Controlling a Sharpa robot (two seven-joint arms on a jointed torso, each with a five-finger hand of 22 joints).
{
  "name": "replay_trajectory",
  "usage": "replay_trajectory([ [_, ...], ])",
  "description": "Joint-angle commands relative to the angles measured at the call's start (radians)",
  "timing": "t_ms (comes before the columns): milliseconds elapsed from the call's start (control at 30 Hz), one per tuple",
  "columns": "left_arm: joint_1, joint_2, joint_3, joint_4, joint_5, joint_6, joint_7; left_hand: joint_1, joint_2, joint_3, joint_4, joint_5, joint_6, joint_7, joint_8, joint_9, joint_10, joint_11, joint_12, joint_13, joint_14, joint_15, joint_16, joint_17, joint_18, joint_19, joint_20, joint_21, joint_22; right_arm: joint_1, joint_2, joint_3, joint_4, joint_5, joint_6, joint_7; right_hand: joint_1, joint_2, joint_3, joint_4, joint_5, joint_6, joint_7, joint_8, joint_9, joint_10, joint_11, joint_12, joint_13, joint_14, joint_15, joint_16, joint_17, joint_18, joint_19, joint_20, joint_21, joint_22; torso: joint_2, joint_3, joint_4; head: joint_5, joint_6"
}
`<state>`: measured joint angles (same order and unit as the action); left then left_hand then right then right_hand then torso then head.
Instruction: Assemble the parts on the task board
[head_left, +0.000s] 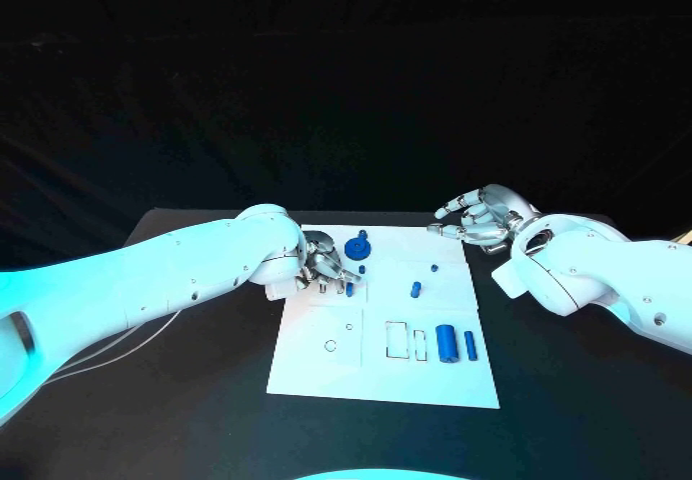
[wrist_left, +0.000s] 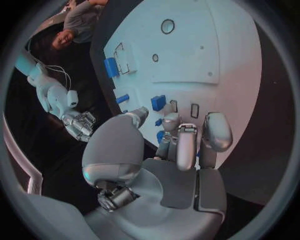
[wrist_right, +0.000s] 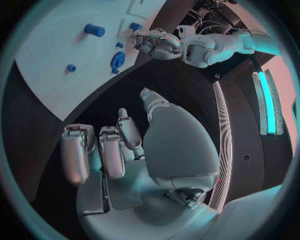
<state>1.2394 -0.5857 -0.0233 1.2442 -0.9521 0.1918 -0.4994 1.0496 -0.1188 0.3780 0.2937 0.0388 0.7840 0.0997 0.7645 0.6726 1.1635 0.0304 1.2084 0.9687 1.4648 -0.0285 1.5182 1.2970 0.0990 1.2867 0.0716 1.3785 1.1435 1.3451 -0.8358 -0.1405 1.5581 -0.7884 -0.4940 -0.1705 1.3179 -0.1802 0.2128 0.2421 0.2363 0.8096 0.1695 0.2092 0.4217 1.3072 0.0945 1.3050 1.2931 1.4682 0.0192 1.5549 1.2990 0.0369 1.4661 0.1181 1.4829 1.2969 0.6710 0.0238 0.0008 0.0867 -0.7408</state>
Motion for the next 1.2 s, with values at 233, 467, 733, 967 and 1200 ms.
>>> replay_trajectory([
  [233,0.002,0.016,-0.004,-0.011,-0.001,0.020,-0.001,0.003,0.004,-0.024,-0.006,0.011,-0.007,-0.003,0.007,0.022,0.001,-0.003,0.013,0.007,0.071,-0.002,0.019,0.200,-0.014,0.029,0.003,0.018,0.016,0.000,0.002,0.000,-0.002,-0.002,0.005,0.000,0.026,0.010,-0.003,0.021,0.014,-0.004,0.006,0.021,0.002,-0.015,-0.004,-0.004,-0.004,0.087,-0.006,-0.013,0.212,-0.010,0.054,-0.003,-0.020,0.203,0.000,-0.0010,0.0009,-0.002,-0.004],
  [467,0.002,0.023,-0.009,-0.016,-0.001,0.029,-0.003,0.035,0.016,-0.018,-0.009,0.011,-0.005,-0.004,0.006,0.026,0.002,-0.003,0.016,0.011,0.071,-0.002,0.020,0.201,-0.014,0.030,0.003,0.021,0.020,0.000,0.003,0.000,-0.003,-0.002,0.008,-0.002,0.025,0.010,-0.002,0.023,0.014,-0.006,0.006,0.023,0.001,-0.016,-0.004,-0.005,-0.005,0.086,-0.006,-0.014,0.211,-0.009,0.054,-0.003,-0.022,0.202,0.001,-0.0012,0.0011,-0.003,-0.007],
  [733,0.001,0.027,-0.011,-0.018,-0.001,0.022,-0.003,0.055,0.025,-0.011,-0.009,0.011,-0.004,-0.004,0.005,0.029,0.001,-0.003,0.016,0.011,0.071,-0.002,0.020,0.202,-0.014,0.028,0.004,0.021,0.020,0.000,0.006,0.000,-0.005,-0.002,0.010,-0.002,0.025,0.010,-0.002,0.023,0.014,-0.006,0.006,0.023,0.001,-0.016,-0.004,-0.005,-0.005,0.086,-0.006,-0.014,0.211,-0.009,0.054,-0.003,-0.022,0.202,0.000,-0.0011,0.0022,-0.004,-0.009],
  [967,0.001,0.025,-0.011,-0.016,0.015,0.013,0.000,0.153,0.077,0.072,-0.041,0.011,-0.005,-0.017,0.016,0.050,0.004,-0.016,0.020,0.017,0.073,-0.011,0.022,0.205,-0.014,0.029,-0.001,0.024,0.026,-0.001,0.010,0.000,-0.010,-0.003,0.015,-0.004,0.024,0.011,-0.001,0.024,0.015,-0.007,0.006,0.024,0.002,-0.015,-0.004,-0.004,-0.004,0.086,-0.006,-0.014,0.210,-0.009,0.053,-0.003,-0.023,0.201,0.000,-0.0004,0.0023,-0.003,-0.012],
  [1200,0.001,0.022,-0.011,-0.012,0.032,0.027,0.005,0.200,0.043,0.283,-0.113,0.011,-0.023,-0.019,0.035,0.099,0.005,-0.018,0.016,0.015,0.074,-0.015,0.023,0.209,-0.016,0.030,-0.005,0.028,0.034,-0.002,0.012,0.000,-0.013,-0.004,0.022,-0.009,0.025,0.011,-0.001,0.025,0.015,-0.007,0.006,0.024,0.002,-0.015,-0.004,-0.004,-0.004,0.086,-0.006,-0.015,0.209,-0.009,0.053,-0.003,-0.023,0.201,0.000,-0.0004,0.0014,-0.002,-0.014],
])
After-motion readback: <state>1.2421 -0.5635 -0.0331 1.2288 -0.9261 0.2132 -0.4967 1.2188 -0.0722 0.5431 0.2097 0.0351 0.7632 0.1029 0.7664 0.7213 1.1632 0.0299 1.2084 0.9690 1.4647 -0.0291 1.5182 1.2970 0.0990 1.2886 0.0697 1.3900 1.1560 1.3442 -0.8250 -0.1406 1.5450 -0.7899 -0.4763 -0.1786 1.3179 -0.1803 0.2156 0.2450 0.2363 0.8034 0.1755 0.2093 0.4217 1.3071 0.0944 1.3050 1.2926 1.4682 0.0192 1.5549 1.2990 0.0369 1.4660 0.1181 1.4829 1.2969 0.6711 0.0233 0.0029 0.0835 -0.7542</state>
